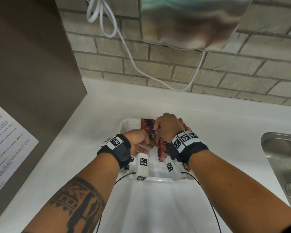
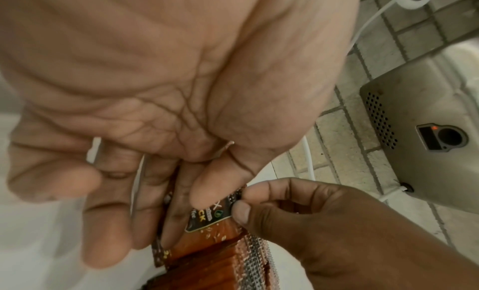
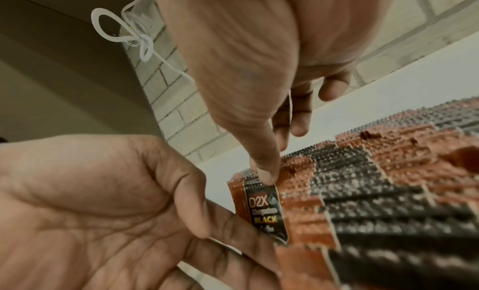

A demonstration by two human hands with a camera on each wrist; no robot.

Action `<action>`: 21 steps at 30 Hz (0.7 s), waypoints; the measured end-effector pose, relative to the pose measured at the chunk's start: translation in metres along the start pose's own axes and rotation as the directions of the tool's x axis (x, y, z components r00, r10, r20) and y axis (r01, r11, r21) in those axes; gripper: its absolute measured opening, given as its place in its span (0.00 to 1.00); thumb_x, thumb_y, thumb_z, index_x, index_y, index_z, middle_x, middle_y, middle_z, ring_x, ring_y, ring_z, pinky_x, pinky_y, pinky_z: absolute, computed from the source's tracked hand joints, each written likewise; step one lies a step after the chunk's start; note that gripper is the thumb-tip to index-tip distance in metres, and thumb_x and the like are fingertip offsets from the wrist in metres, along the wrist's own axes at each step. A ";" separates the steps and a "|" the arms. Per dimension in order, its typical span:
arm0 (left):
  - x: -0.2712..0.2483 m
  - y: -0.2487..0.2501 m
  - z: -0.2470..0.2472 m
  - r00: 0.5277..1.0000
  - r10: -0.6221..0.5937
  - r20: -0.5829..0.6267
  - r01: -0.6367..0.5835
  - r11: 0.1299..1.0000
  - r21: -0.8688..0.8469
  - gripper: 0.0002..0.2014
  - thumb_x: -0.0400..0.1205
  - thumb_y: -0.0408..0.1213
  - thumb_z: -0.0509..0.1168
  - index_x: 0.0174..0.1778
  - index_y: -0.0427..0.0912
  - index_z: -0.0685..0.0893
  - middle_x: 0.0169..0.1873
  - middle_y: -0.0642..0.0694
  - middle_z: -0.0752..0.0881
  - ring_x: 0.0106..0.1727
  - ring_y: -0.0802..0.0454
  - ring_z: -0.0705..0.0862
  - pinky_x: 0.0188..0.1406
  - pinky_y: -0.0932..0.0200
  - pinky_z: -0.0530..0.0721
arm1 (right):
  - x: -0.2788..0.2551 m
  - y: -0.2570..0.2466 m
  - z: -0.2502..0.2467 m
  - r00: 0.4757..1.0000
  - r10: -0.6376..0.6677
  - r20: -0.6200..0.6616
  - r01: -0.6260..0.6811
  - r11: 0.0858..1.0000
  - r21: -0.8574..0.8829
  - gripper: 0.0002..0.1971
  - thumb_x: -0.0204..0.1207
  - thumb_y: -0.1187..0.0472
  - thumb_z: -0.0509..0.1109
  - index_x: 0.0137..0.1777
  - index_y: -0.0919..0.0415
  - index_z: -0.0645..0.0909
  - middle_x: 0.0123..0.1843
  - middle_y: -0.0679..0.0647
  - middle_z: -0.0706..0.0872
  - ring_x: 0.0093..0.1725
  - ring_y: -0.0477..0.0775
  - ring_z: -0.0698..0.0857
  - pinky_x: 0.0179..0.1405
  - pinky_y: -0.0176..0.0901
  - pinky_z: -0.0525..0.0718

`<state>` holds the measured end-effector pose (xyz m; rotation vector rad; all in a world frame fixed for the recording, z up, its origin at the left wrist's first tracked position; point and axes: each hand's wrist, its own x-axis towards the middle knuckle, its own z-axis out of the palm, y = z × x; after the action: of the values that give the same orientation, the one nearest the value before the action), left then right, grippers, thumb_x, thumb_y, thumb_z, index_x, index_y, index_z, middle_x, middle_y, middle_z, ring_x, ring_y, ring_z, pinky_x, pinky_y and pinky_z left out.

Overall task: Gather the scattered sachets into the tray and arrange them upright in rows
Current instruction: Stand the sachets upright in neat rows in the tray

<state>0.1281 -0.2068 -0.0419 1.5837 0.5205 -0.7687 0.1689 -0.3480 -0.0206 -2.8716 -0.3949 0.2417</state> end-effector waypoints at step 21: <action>-0.044 0.016 -0.045 0.947 0.270 -0.172 -0.208 0.928 0.309 0.10 0.85 0.40 0.67 0.58 0.41 0.89 0.54 0.51 0.89 0.46 0.51 0.83 0.41 0.59 0.77 | -0.075 0.110 -0.039 0.939 0.263 -0.219 -0.135 0.872 0.470 0.05 0.82 0.49 0.71 0.46 0.45 0.85 0.46 0.42 0.87 0.48 0.46 0.84 0.50 0.38 0.73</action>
<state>0.1178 -0.1606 0.0032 1.9739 0.3664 -0.5057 0.1320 -0.4800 -0.0012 -2.4318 0.0210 -0.0382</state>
